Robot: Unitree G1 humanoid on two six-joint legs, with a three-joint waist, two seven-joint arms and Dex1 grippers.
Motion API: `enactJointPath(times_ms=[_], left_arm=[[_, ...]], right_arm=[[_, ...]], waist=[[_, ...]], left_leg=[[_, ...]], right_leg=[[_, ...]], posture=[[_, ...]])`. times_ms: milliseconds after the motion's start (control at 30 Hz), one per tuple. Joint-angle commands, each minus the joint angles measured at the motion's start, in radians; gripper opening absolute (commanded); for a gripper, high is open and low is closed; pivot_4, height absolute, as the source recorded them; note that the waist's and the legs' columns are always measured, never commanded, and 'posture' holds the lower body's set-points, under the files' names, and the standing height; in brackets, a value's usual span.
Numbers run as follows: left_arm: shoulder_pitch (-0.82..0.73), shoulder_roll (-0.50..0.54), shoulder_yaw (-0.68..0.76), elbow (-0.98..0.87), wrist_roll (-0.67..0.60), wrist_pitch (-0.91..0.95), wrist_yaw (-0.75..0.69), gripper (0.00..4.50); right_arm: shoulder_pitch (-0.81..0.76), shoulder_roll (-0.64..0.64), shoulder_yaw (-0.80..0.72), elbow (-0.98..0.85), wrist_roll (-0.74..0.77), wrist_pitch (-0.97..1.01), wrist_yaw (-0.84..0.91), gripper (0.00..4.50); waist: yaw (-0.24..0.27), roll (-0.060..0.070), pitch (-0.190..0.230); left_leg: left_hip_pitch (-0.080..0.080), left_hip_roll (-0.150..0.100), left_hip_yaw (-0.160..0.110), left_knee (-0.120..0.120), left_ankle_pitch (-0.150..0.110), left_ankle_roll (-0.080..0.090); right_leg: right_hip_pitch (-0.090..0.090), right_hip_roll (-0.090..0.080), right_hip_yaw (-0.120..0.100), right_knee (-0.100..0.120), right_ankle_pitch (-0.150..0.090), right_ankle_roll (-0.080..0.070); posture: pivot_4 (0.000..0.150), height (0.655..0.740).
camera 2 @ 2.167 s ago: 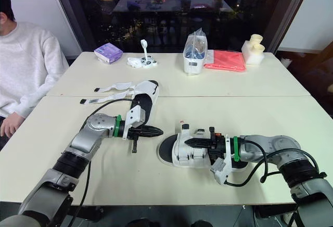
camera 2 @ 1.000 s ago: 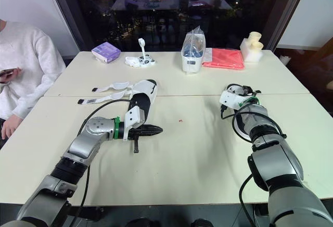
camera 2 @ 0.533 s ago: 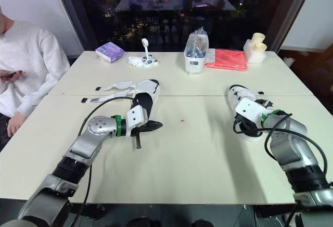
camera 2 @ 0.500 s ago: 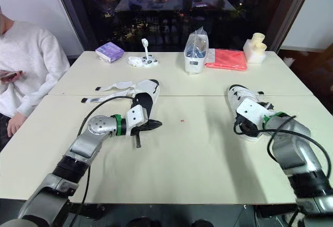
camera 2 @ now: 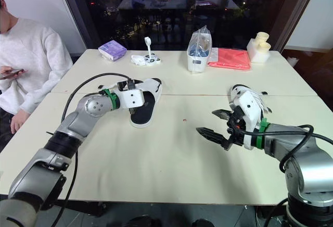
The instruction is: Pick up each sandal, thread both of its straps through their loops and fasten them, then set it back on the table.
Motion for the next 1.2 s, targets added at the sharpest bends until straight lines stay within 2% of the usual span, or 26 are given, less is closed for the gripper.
enactJointPath(times_ms=[33, 233, 367, 467, 700, 767, 867, 1000, 1067, 1200], left_arm=[[-0.082, -0.018, -0.044, 0.156, 0.097, -0.053, 0.116, 4.44], [-0.212, -0.084, -0.137, 0.464, 0.215, -0.111, 0.290, 4.44], [-0.292, -0.160, -0.164, 0.654, 0.246, -0.110, 0.425, 4.44], [-0.322, -0.207, -0.175, 0.746, 0.260, -0.084, 0.509, 3.58], [-0.329, -0.258, -0.178, 0.825, 0.268, -0.068, 0.626, 0.07], [-0.330, -0.258, -0.173, 0.824, 0.262, -0.087, 0.647, 0.07], [-0.340, -0.243, -0.156, 0.795, 0.238, -0.220, 0.671, 0.07], [-0.339, -0.205, -0.184, 0.750, 0.243, -0.525, 0.627, 0.07], [-0.345, -0.172, -0.228, 0.720, 0.288, -0.664, 0.633, 0.07], [-0.342, -0.135, -0.270, 0.682, 0.267, -0.994, 0.537, 0.07]], right_arm=[[-0.011, 0.006, 0.015, -0.026, 0.042, 0.002, -0.064, 4.50], [0.002, 0.004, 0.049, -0.031, 0.088, -0.011, -0.140, 4.50], [0.011, 0.001, 0.056, -0.027, 0.101, -0.026, -0.192, 4.50], [0.027, -0.006, 0.063, -0.027, 0.104, -0.042, -0.222, 4.50], [0.053, -0.020, 0.069, -0.018, 0.103, -0.081, -0.288, 4.50], [0.058, -0.023, 0.068, -0.018, 0.109, -0.087, -0.299, 4.50], [0.066, -0.033, 0.062, -0.017, 0.121, -0.092, -0.310, 4.50], [0.082, -0.058, 0.050, -0.009, 0.133, -0.106, -0.309, 4.50], [0.092, -0.080, 0.043, 0.005, 0.134, -0.121, -0.300, 4.50], [0.105, -0.131, 0.035, 0.043, 0.126, -0.166, -0.283, 4.50]], waist=[[-0.001, 0.000, 0.000], [0.000, -0.002, 0.000], [-0.001, -0.006, -0.001], [-0.002, -0.007, -0.001], [-0.001, -0.010, -0.001], [-0.001, -0.010, -0.001], [0.000, -0.010, -0.001], [0.004, -0.012, 0.000], [0.010, -0.012, 0.000], [0.013, -0.012, 0.000]], left_leg=[[-0.001, 0.000, 0.000, 0.000, 0.000, 0.000], [-0.004, -0.001, 0.001, 0.000, 0.001, 0.002], [-0.004, -0.001, 0.001, 0.000, 0.002, 0.002], [-0.004, -0.001, 0.001, 0.000, 0.002, 0.003], [-0.004, -0.001, 0.002, 0.001, 0.002, 0.003], [-0.003, -0.001, 0.001, 0.002, 0.002, 0.003], [-0.004, -0.001, 0.001, 0.002, 0.002, 0.003], [-0.006, -0.001, 0.002, 0.006, 0.002, 0.003], [-0.008, -0.001, 0.002, 0.007, 0.002, 0.003], [-0.008, -0.001, 0.004, 0.008, 0.001, 0.003]], right_leg=[[-0.001, 0.000, 0.000, 0.000, 0.000, 0.000], [-0.004, 0.001, 0.000, 0.001, 0.000, 0.001], [-0.003, 0.001, 0.000, 0.001, 0.000, 0.001], [-0.004, 0.000, 0.000, 0.001, 0.000, 0.001], [-0.004, 0.000, 0.000, 0.002, 0.000, 0.001], [-0.003, 0.000, 0.000, 0.004, 0.000, 0.001], [-0.004, 0.000, 0.000, 0.005, 0.000, 0.001], [-0.009, -0.002, 0.000, 0.011, 0.000, 0.001], [-0.010, -0.002, 0.000, 0.012, 0.000, 0.001], [-0.010, -0.003, 0.000, 0.012, 0.000, 0.001]], posture=[[0.150, 0.7400], [0.150, 0.7400], [0.150, 0.7400], [0.150, 0.7400], [0.150, 0.7400], [0.150, 0.7400], [0.150, 0.7400], [0.150, 0.7400], [0.150, 0.7400], [0.150, 0.7400]])
